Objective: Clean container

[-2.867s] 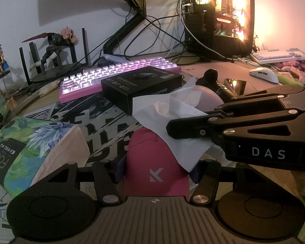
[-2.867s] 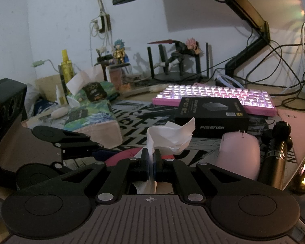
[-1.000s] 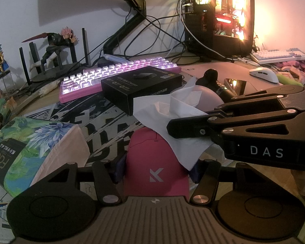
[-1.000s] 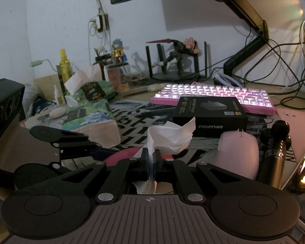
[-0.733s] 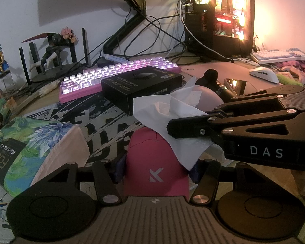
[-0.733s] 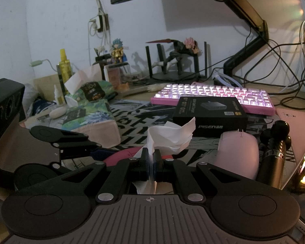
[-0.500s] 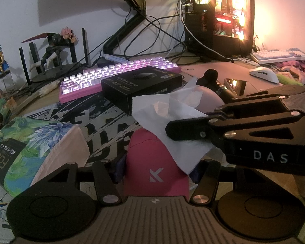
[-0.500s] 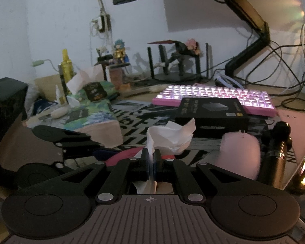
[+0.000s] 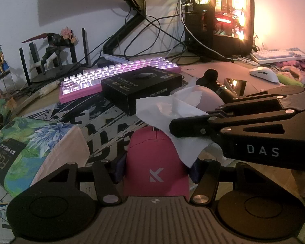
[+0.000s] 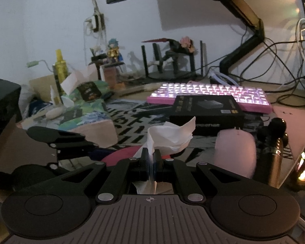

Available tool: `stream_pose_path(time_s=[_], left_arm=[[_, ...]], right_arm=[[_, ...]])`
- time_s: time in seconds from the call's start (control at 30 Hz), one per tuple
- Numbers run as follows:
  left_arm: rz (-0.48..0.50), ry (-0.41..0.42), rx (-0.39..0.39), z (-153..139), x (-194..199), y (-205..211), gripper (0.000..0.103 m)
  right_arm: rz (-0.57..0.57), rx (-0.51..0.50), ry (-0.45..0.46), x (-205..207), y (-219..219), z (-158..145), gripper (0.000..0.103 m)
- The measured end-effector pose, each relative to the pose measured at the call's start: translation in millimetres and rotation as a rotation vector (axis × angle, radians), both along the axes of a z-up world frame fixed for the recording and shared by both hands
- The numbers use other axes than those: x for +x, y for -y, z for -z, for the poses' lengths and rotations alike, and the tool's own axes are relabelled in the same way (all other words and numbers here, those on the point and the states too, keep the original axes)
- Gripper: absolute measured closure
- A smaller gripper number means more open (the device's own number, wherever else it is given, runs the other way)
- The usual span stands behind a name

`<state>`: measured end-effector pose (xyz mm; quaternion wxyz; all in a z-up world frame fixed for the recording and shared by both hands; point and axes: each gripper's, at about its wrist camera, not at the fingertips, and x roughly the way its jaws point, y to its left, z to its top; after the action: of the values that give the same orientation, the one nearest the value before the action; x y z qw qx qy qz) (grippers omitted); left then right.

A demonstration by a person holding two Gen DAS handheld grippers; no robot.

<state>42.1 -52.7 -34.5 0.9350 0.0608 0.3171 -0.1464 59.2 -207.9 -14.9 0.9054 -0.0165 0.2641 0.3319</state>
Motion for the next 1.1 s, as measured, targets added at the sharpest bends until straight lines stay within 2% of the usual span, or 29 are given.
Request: stream_pose_path(time_s=[0.13,0.67,1.1], left_arm=[[0.000,0.001,0.002,0.0,0.0,0.1,0.044],[0.000,-0.002,-0.005,0.0,0.2,0.9,0.044],[0.000,-0.003,-0.008,-1.5,-2.5,5.2,0.044]], right_arm=[[0.026,-0.010,-0.007,1.9,0.5,1.3,0.098],[-0.031,0.023,-0.006,2.3,1.9,0.1,0.098],[-0.028,0.017,0.002,0.7,1.6,1.0,0.098]])
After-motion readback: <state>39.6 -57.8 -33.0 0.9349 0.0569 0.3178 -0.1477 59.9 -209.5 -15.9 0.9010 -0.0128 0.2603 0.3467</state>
